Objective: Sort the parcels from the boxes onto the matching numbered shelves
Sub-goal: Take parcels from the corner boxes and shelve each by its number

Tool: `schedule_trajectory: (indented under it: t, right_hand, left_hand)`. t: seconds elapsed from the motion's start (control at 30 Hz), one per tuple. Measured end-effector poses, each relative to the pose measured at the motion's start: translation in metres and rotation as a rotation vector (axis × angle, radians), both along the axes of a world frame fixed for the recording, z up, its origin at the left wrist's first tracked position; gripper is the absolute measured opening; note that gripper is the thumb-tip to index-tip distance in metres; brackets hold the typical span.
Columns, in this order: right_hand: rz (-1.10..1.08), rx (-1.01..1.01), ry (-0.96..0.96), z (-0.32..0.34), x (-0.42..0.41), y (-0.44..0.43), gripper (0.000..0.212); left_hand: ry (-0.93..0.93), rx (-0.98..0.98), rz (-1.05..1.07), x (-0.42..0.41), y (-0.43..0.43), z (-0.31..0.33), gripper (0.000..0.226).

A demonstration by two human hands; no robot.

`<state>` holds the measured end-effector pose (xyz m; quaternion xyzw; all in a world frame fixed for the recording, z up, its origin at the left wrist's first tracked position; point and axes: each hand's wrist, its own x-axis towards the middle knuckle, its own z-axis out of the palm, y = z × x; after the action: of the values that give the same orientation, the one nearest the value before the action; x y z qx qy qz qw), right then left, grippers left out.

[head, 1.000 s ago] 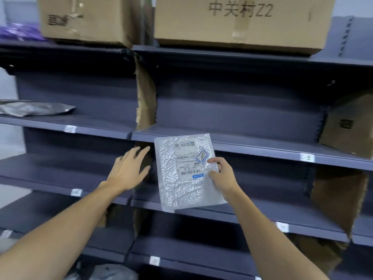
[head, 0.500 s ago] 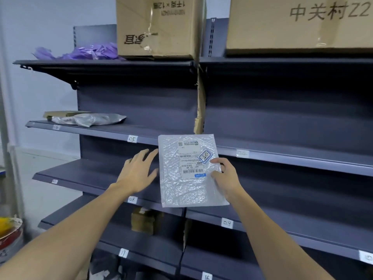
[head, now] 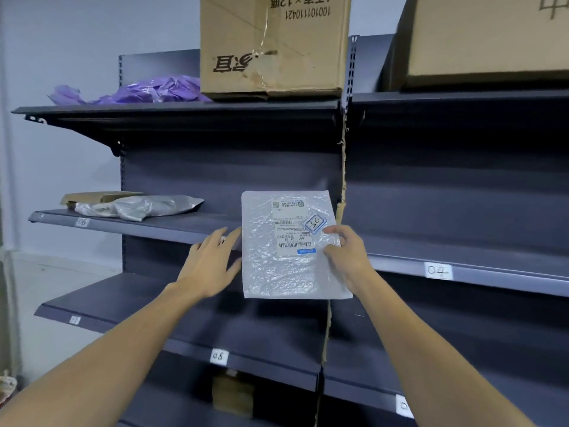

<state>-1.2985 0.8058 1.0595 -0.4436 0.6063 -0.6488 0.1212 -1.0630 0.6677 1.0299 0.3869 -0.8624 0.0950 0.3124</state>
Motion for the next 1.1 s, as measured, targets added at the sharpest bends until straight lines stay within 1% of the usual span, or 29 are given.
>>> schedule_trajectory:
  t: [0.07,0.2,0.33,0.47,0.63,0.8,0.83,0.9,0.93,1.0,1.03,1.1]
  right_hand:
    - [-0.015,-0.021,0.006,0.010,-0.004,-0.024,0.041]
    - [-0.047,0.012,0.030,0.024,-0.013,-0.067,0.040]
    - [-0.144,0.059,0.030,0.033,-0.021,-0.099,0.034]
    - [-0.278,0.152,0.189,0.035,-0.028,-0.118,0.027]
    - [-0.436,0.367,0.444,0.040,-0.030,-0.128,0.037]
    - [-0.501,0.628,0.649,0.037,-0.028,-0.136,0.038]
    - [-0.526,0.680,0.719,0.037,-0.026,-0.136,0.038]
    - [-0.597,0.687,0.846,0.041,-0.019,-0.136,0.034]
    - [-0.601,0.646,0.874,0.044,-0.014,-0.135,0.033]
    - [-0.476,0.598,0.845,0.047,-0.001,-0.133,0.042]
    - [-0.384,0.642,0.801,0.048,0.005,-0.133,0.051]
    - [-0.246,0.797,0.727,0.045,0.013,-0.135,0.063]
  left_hand:
    - [-0.004,-0.015,-0.011,-0.004,-0.023,0.011,0.067]
    - [-0.021,-0.030,-0.045,-0.017,-0.065,0.035,0.067]
    - [-0.016,-0.008,-0.090,-0.032,-0.098,0.042,0.070]
    - [-0.023,0.003,-0.147,-0.044,-0.124,0.040,0.068]
    - [-0.011,0.048,-0.207,-0.058,-0.152,0.046,0.065]
    - [-0.076,0.069,-0.285,-0.065,-0.169,0.046,0.064]
    - [-0.088,0.075,-0.298,-0.066,-0.172,0.045,0.064]
    - [-0.117,0.091,-0.317,-0.069,-0.177,0.047,0.063]
    - [-0.135,0.096,-0.325,-0.071,-0.180,0.049,0.062]
    - [-0.164,0.120,-0.339,-0.074,-0.183,0.050,0.062]
    - [-0.174,0.136,-0.346,-0.075,-0.185,0.051,0.061]
    - [-0.197,0.156,-0.355,-0.079,-0.187,0.053,0.060]
